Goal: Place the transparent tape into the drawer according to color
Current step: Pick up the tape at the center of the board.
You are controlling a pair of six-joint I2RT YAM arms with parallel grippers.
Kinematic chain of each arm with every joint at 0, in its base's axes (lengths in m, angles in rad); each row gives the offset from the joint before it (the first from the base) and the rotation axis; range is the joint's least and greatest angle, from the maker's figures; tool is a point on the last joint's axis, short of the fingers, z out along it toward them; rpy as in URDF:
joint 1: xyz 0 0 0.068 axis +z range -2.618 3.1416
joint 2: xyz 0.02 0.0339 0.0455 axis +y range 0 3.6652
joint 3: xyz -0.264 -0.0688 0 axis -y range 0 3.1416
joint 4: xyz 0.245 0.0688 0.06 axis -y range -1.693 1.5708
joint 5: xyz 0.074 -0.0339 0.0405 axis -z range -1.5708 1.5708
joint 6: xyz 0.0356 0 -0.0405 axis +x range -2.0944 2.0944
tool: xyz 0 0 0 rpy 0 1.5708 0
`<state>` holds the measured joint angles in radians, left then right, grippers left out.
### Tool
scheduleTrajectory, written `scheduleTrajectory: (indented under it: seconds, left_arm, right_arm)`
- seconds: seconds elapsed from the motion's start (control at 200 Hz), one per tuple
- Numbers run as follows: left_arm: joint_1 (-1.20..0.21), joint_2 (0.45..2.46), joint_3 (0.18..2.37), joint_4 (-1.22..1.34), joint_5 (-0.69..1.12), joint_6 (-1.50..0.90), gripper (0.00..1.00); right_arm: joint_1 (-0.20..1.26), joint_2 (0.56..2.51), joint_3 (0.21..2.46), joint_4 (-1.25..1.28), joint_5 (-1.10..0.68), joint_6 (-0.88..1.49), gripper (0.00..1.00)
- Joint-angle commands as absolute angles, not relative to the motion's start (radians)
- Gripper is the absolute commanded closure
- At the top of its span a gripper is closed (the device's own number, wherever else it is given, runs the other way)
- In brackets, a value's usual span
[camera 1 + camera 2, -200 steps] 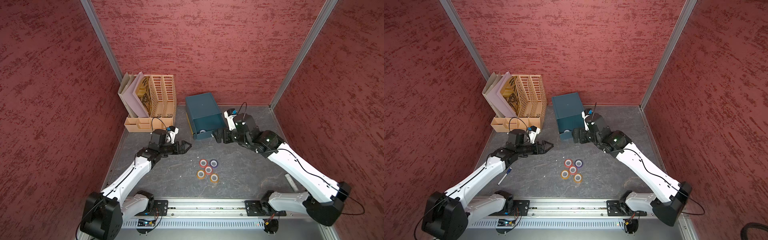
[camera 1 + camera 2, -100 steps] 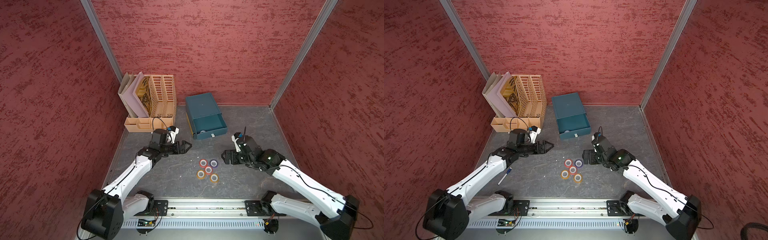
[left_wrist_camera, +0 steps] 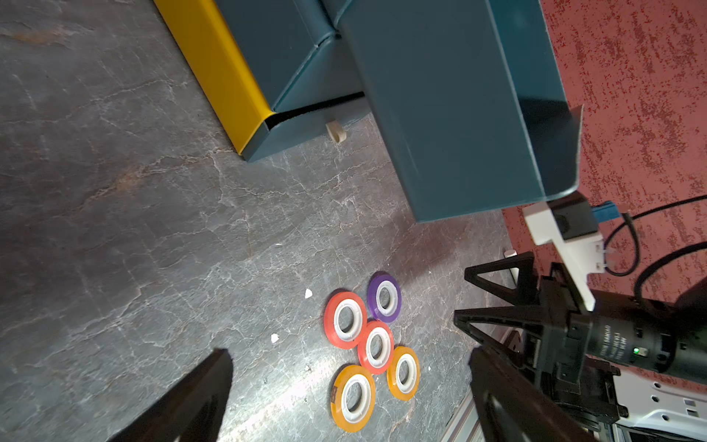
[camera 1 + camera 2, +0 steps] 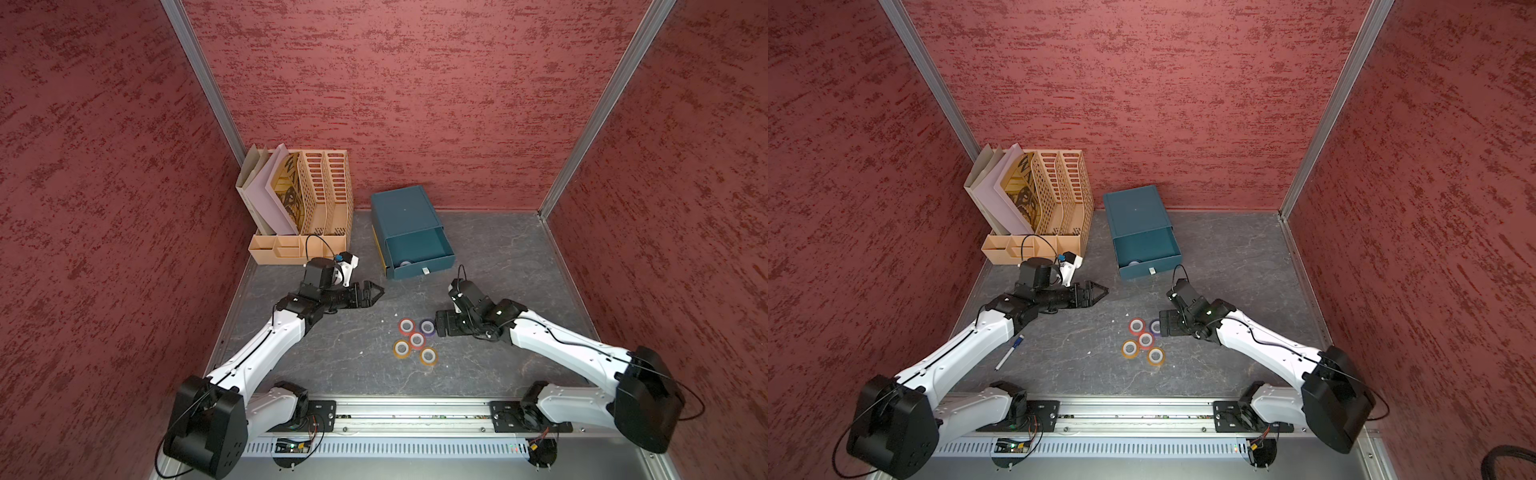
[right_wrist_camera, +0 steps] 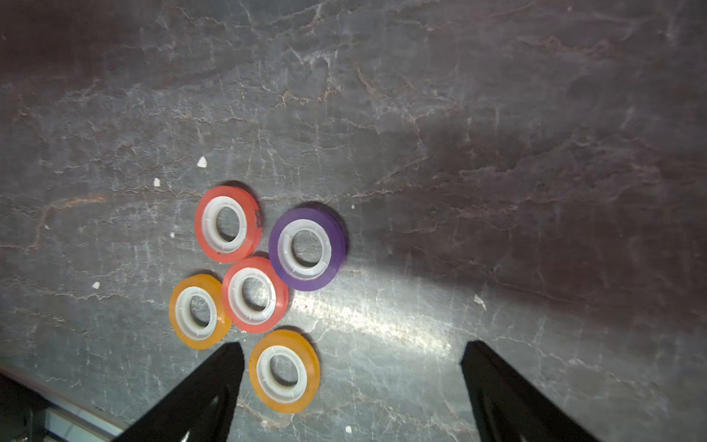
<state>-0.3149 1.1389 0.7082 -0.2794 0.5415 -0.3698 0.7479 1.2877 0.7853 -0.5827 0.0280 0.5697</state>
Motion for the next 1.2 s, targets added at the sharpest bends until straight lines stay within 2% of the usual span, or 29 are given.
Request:
scheduleTrajectory:
  seconds: [0.0,0.421,0.812,1.197]
  left_arm:
    - [-0.313,1.121,0.713,-0.263,0.546,-0.367,0.0]
    - [-0.302,1.111,0.71,-0.278,0.545,-0.363,0.0]
    - [-0.295,1.091,0.709,-0.296,0.543,-0.36,0.0]
    - [-0.291,1.092,0.718,-0.303,0.545,-0.358,0.0]
  right_arm:
    - [0.765,1.335,0.781,-0.493,0.089,0.572,0.05]
    - [0.834,1.451,0.768,-0.437,0.221,0.603,0.06]
    - [0.847,1.536,0.768,-0.459,0.268,0.653,0.07]
    - [0.847,1.542,0.774,-0.637,0.311,0.73,0.11]
